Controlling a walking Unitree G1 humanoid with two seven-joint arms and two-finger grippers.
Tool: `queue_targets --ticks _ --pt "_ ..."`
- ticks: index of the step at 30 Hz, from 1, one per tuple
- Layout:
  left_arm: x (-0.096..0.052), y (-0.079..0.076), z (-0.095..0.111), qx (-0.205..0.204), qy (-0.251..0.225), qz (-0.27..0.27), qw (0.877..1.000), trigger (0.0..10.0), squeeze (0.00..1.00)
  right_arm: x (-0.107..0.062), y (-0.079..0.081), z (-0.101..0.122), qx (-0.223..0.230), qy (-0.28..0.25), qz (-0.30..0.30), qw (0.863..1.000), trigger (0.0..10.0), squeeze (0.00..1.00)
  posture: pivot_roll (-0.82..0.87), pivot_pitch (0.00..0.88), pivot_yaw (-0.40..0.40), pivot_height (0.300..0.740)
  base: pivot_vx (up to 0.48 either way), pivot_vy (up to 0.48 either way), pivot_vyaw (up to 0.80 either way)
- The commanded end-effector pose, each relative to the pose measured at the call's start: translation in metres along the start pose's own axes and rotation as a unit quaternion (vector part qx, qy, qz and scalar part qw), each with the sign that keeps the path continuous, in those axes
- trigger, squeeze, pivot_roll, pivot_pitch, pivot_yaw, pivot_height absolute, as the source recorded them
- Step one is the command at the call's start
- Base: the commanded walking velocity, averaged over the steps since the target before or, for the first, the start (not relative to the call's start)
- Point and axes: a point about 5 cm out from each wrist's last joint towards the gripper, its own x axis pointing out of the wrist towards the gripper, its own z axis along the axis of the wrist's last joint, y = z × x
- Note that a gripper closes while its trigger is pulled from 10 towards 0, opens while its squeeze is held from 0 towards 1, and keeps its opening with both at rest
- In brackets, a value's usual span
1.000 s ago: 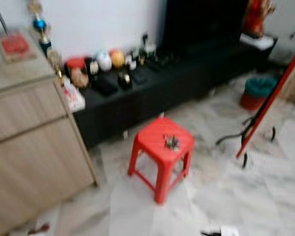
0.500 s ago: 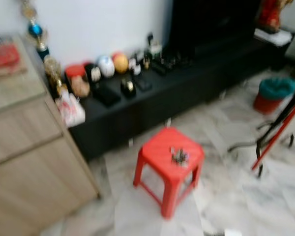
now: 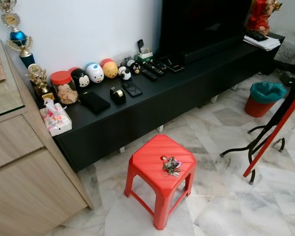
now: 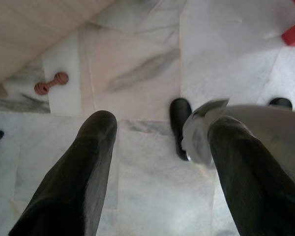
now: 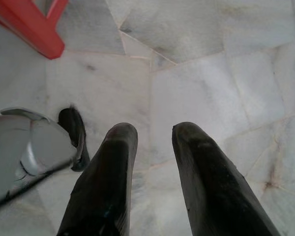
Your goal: Hang keys on a hook
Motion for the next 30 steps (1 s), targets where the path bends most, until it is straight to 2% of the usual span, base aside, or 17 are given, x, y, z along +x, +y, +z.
queue_targets --ticks 1,13,19,24,26,28,30 --pt "0.0 0.0 -0.001 0.0 0.001 -0.001 1.0 10.0 0.0 0.0 -0.003 0.001 0.005 -0.002 -0.003 1.0 10.0 0.0 -0.08 0.0 -0.031 0.74 0.0 -0.431 0.0" --pt "-0.001 0.005 0.001 -0.002 -0.002 0.006 1.0 10.0 0.0 0.0 0.003 0.001 0.017 -0.007 0.001 1.0 10.0 0.0 -0.08 0.0 -0.012 0.74 0.0 -0.428 0.0" --pt "-0.002 0.012 0.002 0.007 -0.002 0.012 1.0 10.0 0.0 0.001 0.009 -0.001 0.028 -0.009 0.005 1.0 10.0 0.0 -0.08 0.0 0.028 0.74 0.0 -0.377 0.0" --pt "-0.002 0.012 0.003 -0.014 -0.018 0.018 1.0 10.0 0.0 0.001 0.008 0.0 0.031 -0.018 0.001 0.999 10.0 0.0 -0.05 0.0 0.033 0.74 0.0 0.0 0.0" --pt "-0.003 0.012 0.006 -0.018 -0.039 0.023 0.999 10.0 0.0 0.0 0.007 0.004 0.038 -0.04 -0.005 0.998 10.0 0.0 -0.06 0.0 0.026 0.74 0.0 0.0 0.0" --pt "-0.004 0.012 0.008 -0.036 -0.065 0.034 0.997 10.0 0.0 -0.001 0.005 0.008 0.074 -0.075 -0.011 0.994 10.0 0.0 -0.06 0.0 0.018 0.74 0.0 0.0 0.0" --pt "-0.004 0.011 0.009 -0.059 -0.079 0.039 0.994 10.0 0.0 -0.001 0.003 0.01 0.07 -0.086 -0.012 0.994 10.0 0.0 -0.06 0.0 0.009 0.74 0.0 0.0 0.0"
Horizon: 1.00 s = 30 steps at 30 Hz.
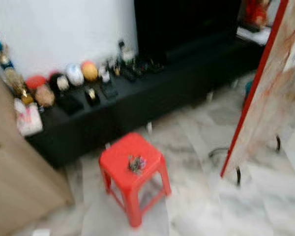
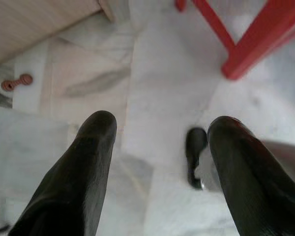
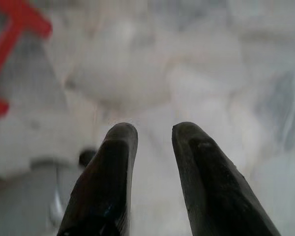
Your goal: Hang keys on a hook
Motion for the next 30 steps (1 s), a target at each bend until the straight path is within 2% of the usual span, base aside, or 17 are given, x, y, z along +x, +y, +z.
queue_targets --ticks 1,2,3,4,7,8,10,11,12,13,15,17,18,19,23,27,30 --pt "-0.003 0.007 -0.001 -0.035 -0.021 0.023 0.999 10.0 0.0 0.008 0.028 0.032 -0.005 -0.062 0.022 0.998 10.0 0.0 -0.06 0.0 -0.004 0.74 0.0 0.0 0.0" --pt "0.016 -0.009 0.069 -0.022 -0.126 0.008 0.992 10.0 0.0 0.011 0.041 0.059 -0.016 -0.106 0.028 0.994 10.0 0.0 -0.06 0.0 -0.01 0.74 0.0 0.0 0.0" --pt "0.019 -0.014 0.093 -0.016 -0.165 0.003 0.986 10.0 0.0 0.011 0.041 0.064 -0.016 -0.117 0.025 0.993 10.0 0.0 -0.06 0.0 -0.011 0.74 0.0 0.0 0.0" --pt "0.019 -0.017 0.105 -0.013 -0.187 0.0 0.982 10.0 0.0 0.011 0.041 0.066 -0.016 -0.123 0.022 0.992 10.0 0.0 -0.07 0.0 -0.012 0.74 0.0 0.0 0.0" --pt "0.018 -0.021 0.114 -0.012 -0.217 -0.009 0.976 10.0 0.0 0.009 0.041 0.082 -0.011 -0.166 0.023 0.986 10.0 0.0 -0.08 0.0 -0.013 0.74 0.0 0.0 0.0" --pt "0.014 -0.023 0.127 -0.014 -0.261 -0.013 0.965 10.0 0.0 0.005 0.044 0.106 -0.015 -0.23 0.034 0.972 10.0 0.0 -0.08 0.0 -0.016 0.74 0.0 0.0 0.0" --pt "0.009 -0.022 0.139 -0.023 -0.301 -0.009 0.953 10.0 0.0 0.001 0.047 0.124 -0.026 -0.277 0.038 0.96 10.0 0.0 -0.09 0.0 -0.021 0.74 0.0 0.0 0.0" --pt "0.008 -0.022 0.141 -0.028 -0.309 -0.008 0.951 10.0 0.0 0.0 0.047 0.126 -0.028 -0.284 0.037 0.958 10.0 0.0 -0.09 0.0 -0.023 0.74 0.0 0.0 0.0" --pt "0.004 -0.023 0.149 -0.024 -0.334 -0.021 0.942 10.0 0.0 -0.002 0.049 0.132 -0.028 -0.303 0.04 0.952 10.0 0.0 -0.09 0.0 -0.025 0.74 0.0 0.0 0.0" --pt "0.004 -0.023 0.149 -0.024 -0.334 -0.021 0.942 10.0 0.0 -0.002 0.049 0.132 -0.028 -0.303 0.04 0.952 10.0 0.0 -0.09 0.0 -0.025 0.74 0.0 0.0 0.0" --pt "-0.001 -0.028 0.159 -0.019 -0.366 -0.037 0.93 10.0 0.0 -0.006 0.052 0.14 -0.026 -0.328 0.044 0.943 10.0 0.0 -0.08 0.0 -0.033 0.74 0.0 0.0 0.0" --pt "-0.009 -0.032 0.167 -0.015 -0.395 -0.052 0.917 10.0 0.0 -0.01 0.056 0.147 -0.032 -0.355 0.05 0.933 10.0 0.0 -0.08 0.0 -0.035 0.74 0.0 0.0 0.0" --pt "-0.017 -0.037 0.169 -0.012 -0.412 -0.064 0.909 10.0 0.0 -0.016 0.059 0.151 -0.038 -0.379 0.06 0.922 10.0 0.0 -0.08 0.0 -0.033 0.74 0.0 0.0 0.0" --pt "-0.017 -0.037 0.169 -0.012 -0.412 -0.064 0.909 10.0 0.0 -0.016 0.059 0.151 -0.038 -0.379 0.06 0.922 10.0 0.0 -0.08 0.0 -0.033 0.74 0.0 0.0 0.0" --pt "-0.025 -0.037 0.157 -0.014 -0.412 -0.064 0.909 10.0 0.0 -0.028 0.069 0.145 -0.057 -0.408 0.092 0.907 10.0 0.0 -0.1 0.0 -0.032 0.74 0.0 0.0 0.0" --pt "-0.028 -0.039 0.161 -0.024 -0.421 -0.063 0.904 10.0 0.0 -0.027 0.07 0.13 -0.058 -0.392 0.093 0.913 10.0 0.0 -0.09 0.0 -0.04 0.74 0.0 0.0 0.0" --pt "-0.029 -0.042 0.167 -0.023 -0.426 -0.068 0.902 10.0 0.0 -0.026 0.068 0.128 -0.063 -0.386 0.087 0.916 10.0 0.0 -0.1 0.0 -0.036 0.74 0.0 0.0 0.0"
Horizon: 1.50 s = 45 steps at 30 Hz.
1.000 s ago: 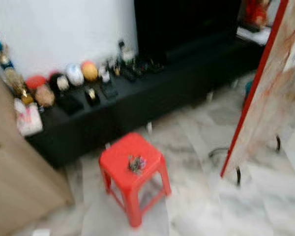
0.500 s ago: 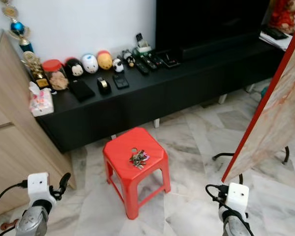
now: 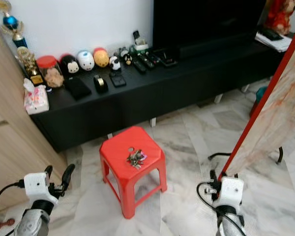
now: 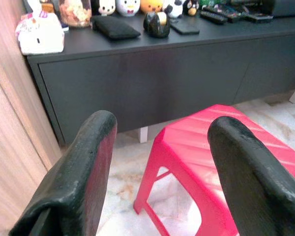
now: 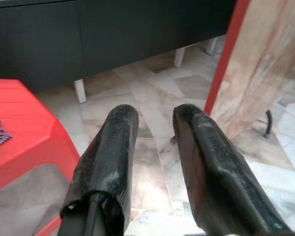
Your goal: Hang keys on a hook
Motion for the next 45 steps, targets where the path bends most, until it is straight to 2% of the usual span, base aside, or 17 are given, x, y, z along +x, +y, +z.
queue_targets --ticks 1,3,14,17,36,38,45 --pt "0.005 -0.004 0.007 -0.002 -0.012 -0.006 1.0 10.0 0.0 0.0 -0.002 -0.001 -0.005 0.006 -0.003 1.0 10.0 0.0 -0.1 0.0 -0.036 0.74 0.0 0.0 0.0" --pt "0.008 -0.006 0.01 0.013 -0.008 -0.017 1.0 10.0 0.0 0.001 -0.004 0.001 -0.007 0.007 -0.002 1.0 10.0 0.0 -0.1 0.0 -0.034 0.74 0.0 0.0 0.23" --pt "0.012 -0.011 0.017 0.016 -0.003 -0.023 1.0 10.0 0.0 0.004 -0.006 0.005 -0.001 0.014 -0.003 1.0 10.0 0.0 -0.08 0.0 -0.04 0.74 0.0 0.0 0.8" --pt "0.011 -0.013 0.015 0.024 0.011 -0.031 0.999 10.0 0.0 0.005 -0.006 0.006 0.0 0.017 -0.005 1.0 10.0 0.0 -0.09 0.0 -0.039 0.74 0.0 0.0 0.8" --pt "0.011 -0.021 0.012 0.013 0.032 -0.047 0.998 10.0 0.0 0.002 -0.006 0.0 0.012 0.04 -0.019 0.999 10.0 0.0 -0.08 0.0 -0.03 0.74 0.0 0.0 0.8" --pt "0.011 -0.022 0.012 0.012 0.032 -0.048 0.998 10.0 0.0 0.002 -0.006 -0.002 0.031 0.045 -0.028 0.998 10.0 0.0 -0.08 0.0 -0.031 0.74 0.0 0.0 0.0" --pt "0.013 -0.023 0.013 0.008 0.027 -0.044 0.999 10.0 0.0 0.006 -0.015 -0.004 0.052 0.058 -0.061 0.995 10.0 0.0 -0.09 0.0 -0.036 0.74 0.042 0.0 0.0"
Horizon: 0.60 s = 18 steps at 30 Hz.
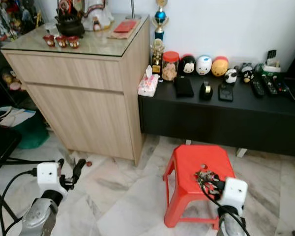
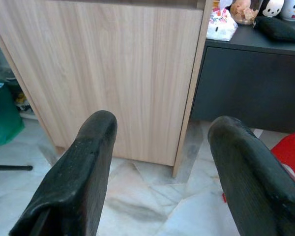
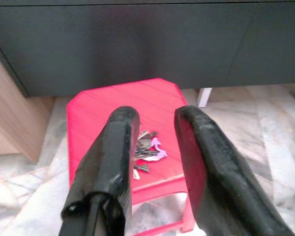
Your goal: Hang keys on a hook
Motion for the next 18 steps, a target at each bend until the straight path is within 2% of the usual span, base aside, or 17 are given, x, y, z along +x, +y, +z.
queue_targets --ticks 1,7,16,18 --pt "0.0013 0.0014 0.0022 -0.002 -0.003 0.002 1.0 10.0 0.0 0.0027 -0.0009 -0.0001 0.012 0.007 -0.009 1.0 10.0 0.0 -0.09 0.0 -0.036 0.74 0.292 0.0 0.0" --pt "0.0011 0.0 0.0014 -0.004 -0.002 0.0 1.0 10.0 0.0 0.002 -0.0057 -0.0041 0.02 0.021 -0.03 0.999 10.0 0.0 -0.08 0.0 -0.038 0.74 0.319 0.0 0.0" --pt "-0.0008 0.001 -0.0003 -0.003 0.002 0.0 1.0 10.0 0.0 0.001 -0.0077 -0.008 0.022 0.029 -0.039 0.999 10.0 0.0 -0.08 0.0 -0.036 0.74 0.322 0.0 -0.75" --pt "-0.0017 0.0008 -0.0012 -0.004 0.002 0.002 1.0 10.0 0.0 0.0014 -0.0074 -0.0062 0.023 0.023 -0.04 0.999 10.0 0.0 -0.09 0.0 -0.036 0.74 0.332 0.0 0.0"
